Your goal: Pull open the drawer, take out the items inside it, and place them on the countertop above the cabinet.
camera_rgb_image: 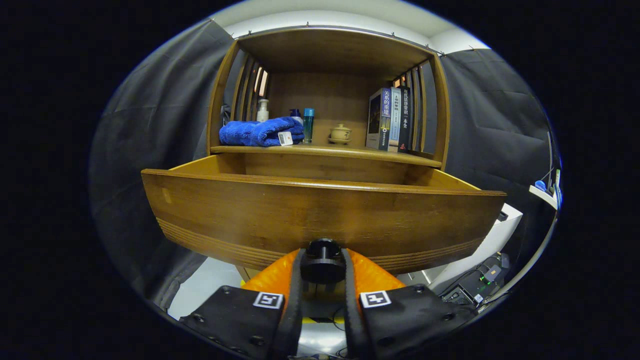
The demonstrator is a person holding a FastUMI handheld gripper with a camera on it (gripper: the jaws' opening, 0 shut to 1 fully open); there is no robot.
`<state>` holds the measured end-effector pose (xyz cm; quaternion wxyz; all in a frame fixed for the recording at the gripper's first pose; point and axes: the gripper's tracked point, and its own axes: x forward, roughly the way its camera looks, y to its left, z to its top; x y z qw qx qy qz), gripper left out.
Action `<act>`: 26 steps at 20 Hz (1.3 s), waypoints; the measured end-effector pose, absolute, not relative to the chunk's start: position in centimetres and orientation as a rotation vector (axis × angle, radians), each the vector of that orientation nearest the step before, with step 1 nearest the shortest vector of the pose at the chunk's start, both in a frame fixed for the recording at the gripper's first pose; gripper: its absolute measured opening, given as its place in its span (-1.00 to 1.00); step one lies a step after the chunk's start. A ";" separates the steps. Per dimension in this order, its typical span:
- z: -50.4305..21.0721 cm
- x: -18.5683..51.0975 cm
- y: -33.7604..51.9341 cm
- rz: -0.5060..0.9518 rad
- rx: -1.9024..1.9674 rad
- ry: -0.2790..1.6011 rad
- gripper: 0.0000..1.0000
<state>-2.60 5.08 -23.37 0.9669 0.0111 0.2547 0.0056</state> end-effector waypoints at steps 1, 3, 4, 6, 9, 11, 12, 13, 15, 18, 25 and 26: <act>-23.3 -2.6 5.1 0.015 0.020 0.513 -0.08; -23.3 -2.5 5.3 0.031 0.004 0.511 0.04; -23.4 -2.5 5.6 0.038 -0.005 0.511 0.12; -23.5 -2.5 5.8 0.046 -0.026 0.512 0.27; -22.0 -2.7 6.5 0.079 -0.074 0.467 0.50; -19.1 -2.6 7.3 0.109 -0.091 0.377 0.65; -17.1 -2.2 7.5 0.113 -0.097 0.322 0.73; -14.9 -1.9 7.5 0.110 -0.096 0.270 0.81; -11.0 -1.3 7.3 0.098 -0.085 0.197 0.96; -6.3 0.0 6.7 0.081 -0.072 0.150 0.96; -1.0 5.6 1.3 -0.103 -0.009 0.194 0.95; -1.7 6.5 -0.1 -0.152 0.022 0.243 0.95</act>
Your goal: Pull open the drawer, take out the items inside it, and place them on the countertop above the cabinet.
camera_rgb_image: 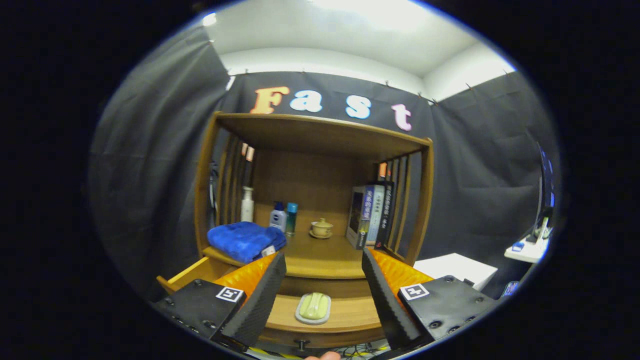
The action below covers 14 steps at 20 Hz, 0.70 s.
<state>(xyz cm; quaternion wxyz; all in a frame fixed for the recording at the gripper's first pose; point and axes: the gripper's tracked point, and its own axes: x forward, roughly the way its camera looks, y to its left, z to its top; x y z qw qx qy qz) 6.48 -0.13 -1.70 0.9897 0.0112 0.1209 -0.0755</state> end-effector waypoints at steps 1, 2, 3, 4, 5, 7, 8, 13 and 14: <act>-3.2 7.4 -1.4 -0.197 0.059 0.306 0.95; -5.5 8.0 -2.0 -0.231 0.091 0.401 0.95; -8.0 8.5 -2.6 -0.260 0.100 0.507 0.95; -10.1 8.5 -3.3 -0.290 0.087 0.604 0.95; -11.9 8.7 -3.8 -0.294 0.068 0.701 0.95; -15.7 10.0 -3.4 -0.280 0.063 0.825 0.96; -17.2 10.5 -3.1 -0.273 0.074 0.881 0.96; -21.2 12.9 -0.8 -0.210 0.231 0.994 0.96; -21.8 13.3 -0.2 -0.203 0.278 1.006 0.96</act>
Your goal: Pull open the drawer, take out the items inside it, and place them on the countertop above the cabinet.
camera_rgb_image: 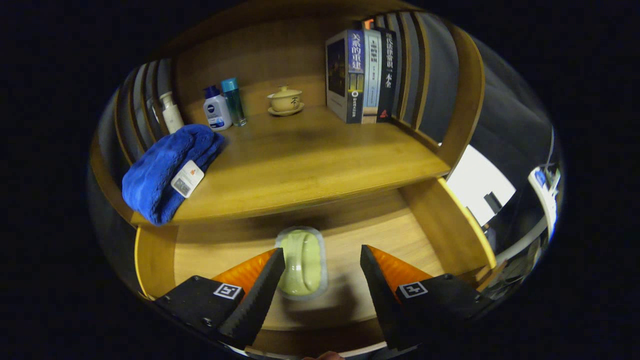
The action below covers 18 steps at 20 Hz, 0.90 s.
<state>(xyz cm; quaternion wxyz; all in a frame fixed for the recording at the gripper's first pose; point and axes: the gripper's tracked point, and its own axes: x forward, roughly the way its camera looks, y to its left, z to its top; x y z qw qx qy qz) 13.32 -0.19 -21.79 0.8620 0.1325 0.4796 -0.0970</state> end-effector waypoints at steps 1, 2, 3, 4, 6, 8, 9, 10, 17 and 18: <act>-22.4 13.3 0.3 -0.206 0.322 1.021 0.97; -23.2 13.5 0.8 -0.209 0.365 1.036 0.98; -23.8 13.7 1.1 -0.214 0.398 1.049 0.99; -24.7 13.6 1.6 -0.213 0.422 1.074 0.98; -25.4 12.8 1.5 -0.224 0.416 1.129 0.91; -25.7 12.6 1.9 -0.222 0.424 1.152 0.87; -25.9 12.8 2.1 -0.222 0.426 1.161 0.87; -26.3 12.6 2.3 -0.225 0.422 1.177 0.70; -26.2 12.5 2.5 -0.234 0.394 1.148 -0.56; -26.3 12.7 2.4 -0.234 0.385 1.137 -0.60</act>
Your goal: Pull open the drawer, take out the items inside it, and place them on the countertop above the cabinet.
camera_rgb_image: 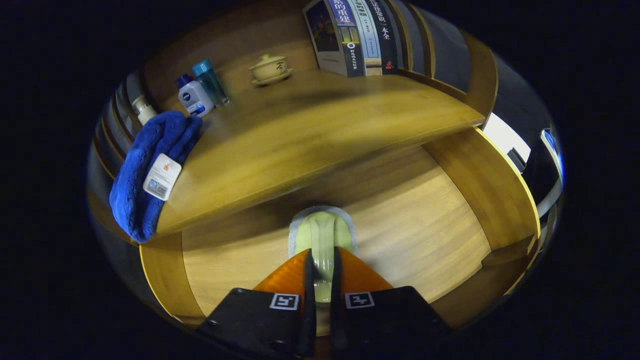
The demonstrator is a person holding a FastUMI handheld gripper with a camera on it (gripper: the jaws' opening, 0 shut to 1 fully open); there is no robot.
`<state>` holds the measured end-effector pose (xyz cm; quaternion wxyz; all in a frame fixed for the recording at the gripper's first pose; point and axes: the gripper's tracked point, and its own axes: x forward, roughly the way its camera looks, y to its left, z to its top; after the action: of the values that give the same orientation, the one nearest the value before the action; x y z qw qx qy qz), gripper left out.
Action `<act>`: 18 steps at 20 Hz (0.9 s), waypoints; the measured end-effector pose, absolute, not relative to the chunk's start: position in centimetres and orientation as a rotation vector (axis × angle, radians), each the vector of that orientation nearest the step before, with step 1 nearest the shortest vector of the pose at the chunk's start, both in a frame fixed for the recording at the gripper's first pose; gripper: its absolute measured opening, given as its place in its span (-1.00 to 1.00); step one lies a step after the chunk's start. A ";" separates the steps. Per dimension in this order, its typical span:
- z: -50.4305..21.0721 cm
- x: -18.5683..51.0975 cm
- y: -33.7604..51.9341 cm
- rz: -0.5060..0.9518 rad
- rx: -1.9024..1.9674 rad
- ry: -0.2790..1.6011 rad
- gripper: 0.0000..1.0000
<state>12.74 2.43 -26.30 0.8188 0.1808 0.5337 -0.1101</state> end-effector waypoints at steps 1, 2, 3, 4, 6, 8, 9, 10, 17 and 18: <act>-26.1 12.8 2.5 -0.230 0.373 1.129 -0.60; -26.1 12.6 2.5 -0.226 0.360 1.132 -0.61; -26.0 12.6 2.4 -0.222 0.349 1.134 -0.60; -25.8 12.5 2.5 -0.215 0.345 1.131 -0.60; -24.8 12.5 2.4 -0.213 0.335 1.110 -0.60; -23.4 12.5 1.9 -0.222 0.315 1.084 -0.60; -22.6 12.4 1.5 -0.231 0.301 1.070 -0.61; -21.8 12.1 0.9 -0.243 0.284 1.056 -0.61; -16.3 10.4 -2.3 -0.317 0.203 0.979 -0.60; -15.3 10.3 -2.7 -0.329 0.200 0.962 -0.61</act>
<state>10.29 -2.72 -15.35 0.8688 0.0958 0.4597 -0.1571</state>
